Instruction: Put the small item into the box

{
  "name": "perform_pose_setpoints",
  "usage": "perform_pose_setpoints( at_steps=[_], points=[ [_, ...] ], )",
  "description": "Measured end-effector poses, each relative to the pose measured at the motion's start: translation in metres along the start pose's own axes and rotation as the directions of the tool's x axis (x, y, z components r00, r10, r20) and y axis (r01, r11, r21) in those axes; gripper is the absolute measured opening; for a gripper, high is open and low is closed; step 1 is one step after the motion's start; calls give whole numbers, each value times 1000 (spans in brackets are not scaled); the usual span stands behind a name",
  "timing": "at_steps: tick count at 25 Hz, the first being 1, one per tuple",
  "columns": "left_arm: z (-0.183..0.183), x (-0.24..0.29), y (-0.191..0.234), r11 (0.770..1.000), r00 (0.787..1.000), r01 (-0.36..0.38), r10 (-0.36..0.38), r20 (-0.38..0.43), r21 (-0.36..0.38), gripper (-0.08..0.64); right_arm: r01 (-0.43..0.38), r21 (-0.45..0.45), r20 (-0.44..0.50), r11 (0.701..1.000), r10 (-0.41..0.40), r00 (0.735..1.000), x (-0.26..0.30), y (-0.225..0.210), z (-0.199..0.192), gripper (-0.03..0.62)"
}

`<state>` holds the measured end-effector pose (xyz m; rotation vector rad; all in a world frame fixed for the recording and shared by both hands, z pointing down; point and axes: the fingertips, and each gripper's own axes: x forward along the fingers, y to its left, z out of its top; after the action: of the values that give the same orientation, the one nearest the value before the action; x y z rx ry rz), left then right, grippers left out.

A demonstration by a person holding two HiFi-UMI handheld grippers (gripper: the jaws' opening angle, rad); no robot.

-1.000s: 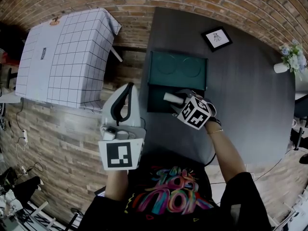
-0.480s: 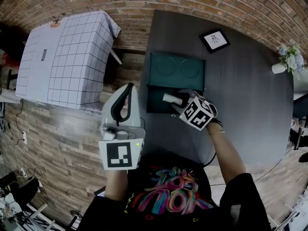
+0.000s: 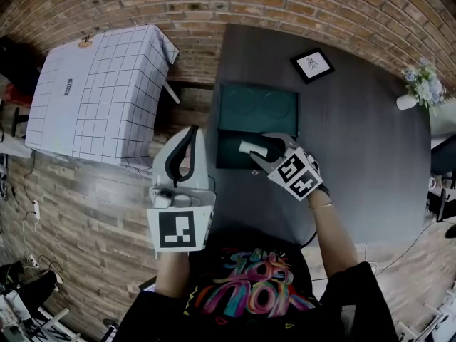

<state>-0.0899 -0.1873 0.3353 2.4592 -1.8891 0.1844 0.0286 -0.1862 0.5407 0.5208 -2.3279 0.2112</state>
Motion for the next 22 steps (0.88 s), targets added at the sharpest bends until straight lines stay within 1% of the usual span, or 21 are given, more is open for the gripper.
perform_pose_setpoints(
  at_steps=[3,7,13,16,19,22],
  points=[
    [5,-5,-2,1000,1000,1,-1,14,1,3,27,11,89,1000,-28,996,-15,4,24,190],
    [14,-15,-5,1000,999,6,-6,34,10,2,66,-9,185,998,-63,981,-42,13,57,189],
    [23,-27,-14,999,998,29,-30,51,27,2,131,-5,326,991,-122,938,-92,24,98,187],
    [28,-32,-19,998,997,45,-47,60,36,2,165,30,403,986,-163,900,-122,27,113,176],
    [31,-38,-23,998,996,57,-59,62,37,2,196,88,492,977,-213,844,-157,24,121,156],
    [35,-41,-26,997,996,59,-62,68,44,2,233,160,549,959,-282,787,-190,19,121,136]
  ],
)
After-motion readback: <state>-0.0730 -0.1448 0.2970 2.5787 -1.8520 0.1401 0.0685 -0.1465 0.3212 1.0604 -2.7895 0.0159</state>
